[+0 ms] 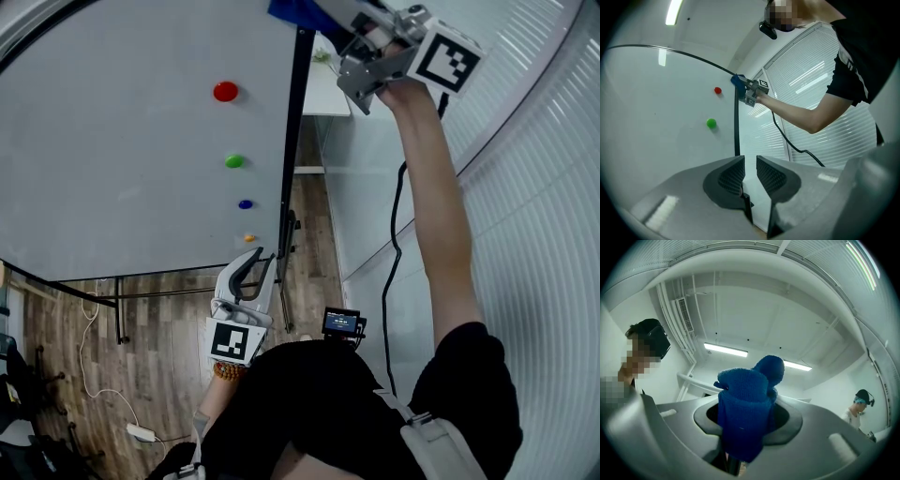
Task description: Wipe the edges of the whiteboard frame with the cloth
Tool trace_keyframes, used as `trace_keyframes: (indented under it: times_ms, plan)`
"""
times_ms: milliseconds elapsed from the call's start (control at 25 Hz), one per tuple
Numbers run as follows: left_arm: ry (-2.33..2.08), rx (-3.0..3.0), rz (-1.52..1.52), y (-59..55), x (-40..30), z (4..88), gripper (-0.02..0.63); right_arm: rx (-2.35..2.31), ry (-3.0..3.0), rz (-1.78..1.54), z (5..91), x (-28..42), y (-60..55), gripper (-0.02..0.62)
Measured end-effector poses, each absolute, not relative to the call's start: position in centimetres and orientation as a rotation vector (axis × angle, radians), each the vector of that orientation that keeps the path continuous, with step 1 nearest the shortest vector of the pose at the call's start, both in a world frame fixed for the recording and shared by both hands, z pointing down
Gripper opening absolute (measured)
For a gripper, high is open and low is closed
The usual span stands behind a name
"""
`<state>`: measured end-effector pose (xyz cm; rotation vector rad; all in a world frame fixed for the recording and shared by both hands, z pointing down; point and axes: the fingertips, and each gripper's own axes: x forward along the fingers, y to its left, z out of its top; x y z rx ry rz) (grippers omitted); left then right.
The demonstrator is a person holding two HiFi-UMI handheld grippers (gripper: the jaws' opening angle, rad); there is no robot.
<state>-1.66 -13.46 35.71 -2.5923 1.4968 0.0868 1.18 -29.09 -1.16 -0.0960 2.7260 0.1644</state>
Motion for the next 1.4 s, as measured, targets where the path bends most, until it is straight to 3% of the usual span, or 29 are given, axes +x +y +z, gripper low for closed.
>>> trace_keyframes:
  times_ms: [1400]
  plan:
    - [1.450,-2.653,0.061,-14.2,-1.2,35.9,0.167,-0.064,2.686,0.079,1.9,0.1,-28.1,0.183]
